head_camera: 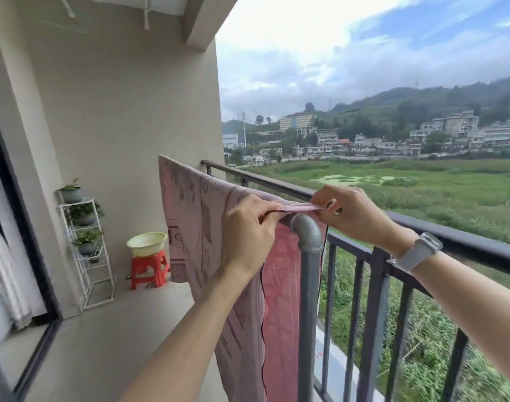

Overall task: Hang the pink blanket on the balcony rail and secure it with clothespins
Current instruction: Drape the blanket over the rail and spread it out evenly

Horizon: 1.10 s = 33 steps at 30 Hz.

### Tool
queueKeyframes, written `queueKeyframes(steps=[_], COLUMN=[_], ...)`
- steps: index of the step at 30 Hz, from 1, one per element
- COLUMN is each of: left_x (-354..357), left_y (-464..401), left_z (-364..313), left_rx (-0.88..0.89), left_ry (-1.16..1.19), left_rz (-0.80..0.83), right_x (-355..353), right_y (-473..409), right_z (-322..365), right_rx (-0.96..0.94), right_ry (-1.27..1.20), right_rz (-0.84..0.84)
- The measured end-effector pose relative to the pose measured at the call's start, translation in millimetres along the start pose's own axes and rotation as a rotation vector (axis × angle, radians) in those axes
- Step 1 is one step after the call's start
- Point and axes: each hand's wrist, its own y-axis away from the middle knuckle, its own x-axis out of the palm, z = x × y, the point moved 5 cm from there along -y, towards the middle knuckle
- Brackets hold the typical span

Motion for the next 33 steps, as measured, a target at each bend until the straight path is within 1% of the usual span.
queueKeyframes(steps=[2, 4, 8, 10, 13, 16, 19, 22, 24, 27, 30, 33], left_x=[1, -3, -10, -10, 1, 17, 27, 30, 31, 31, 19, 3], left_y=[10, 17, 43, 61, 83, 108, 145, 182, 195, 198, 200, 203], left_z=[-3, -4, -6, -5, 1, 21, 50, 72, 75, 65, 58, 43], left_rx=[-0.001, -0.018, -0.065, -0.092, -0.124, -0.266, -0.419, -0.503, -0.526, -0.493, -0.506, -0.505], left_ry=[0.008, 0.033, 0.045, 0.016, -0.106, -0.221, -0.258, -0.273, -0.258, -0.172, -0.089, 0.016], left_rz=[-0.018, -0.040, -0.085, -0.124, -0.145, -0.059, 0.030, 0.037, 0.025, 0.029, 0.026, 0.024], right_x=[0, -1, 3, 15, 37, 54, 71, 90, 105, 121, 127, 134], right_y=[15, 29, 49, 60, 82, 106, 129, 154, 170, 185, 191, 197], right_z=[-8, -14, -11, -5, -5, -10, -13, -14, -14, -13, -11, -8], right_rx=[0.019, 0.049, 0.087, 0.104, 0.186, 0.263, 0.284, 0.321, 0.384, 0.451, 0.513, 0.566], right_ry=[0.008, -0.033, -0.173, -0.237, -0.361, -0.448, -0.469, -0.461, -0.479, -0.468, -0.428, -0.440], right_rz=[0.010, -0.014, -0.174, -0.240, -0.276, -0.260, -0.188, -0.132, -0.103, -0.085, -0.106, -0.075])
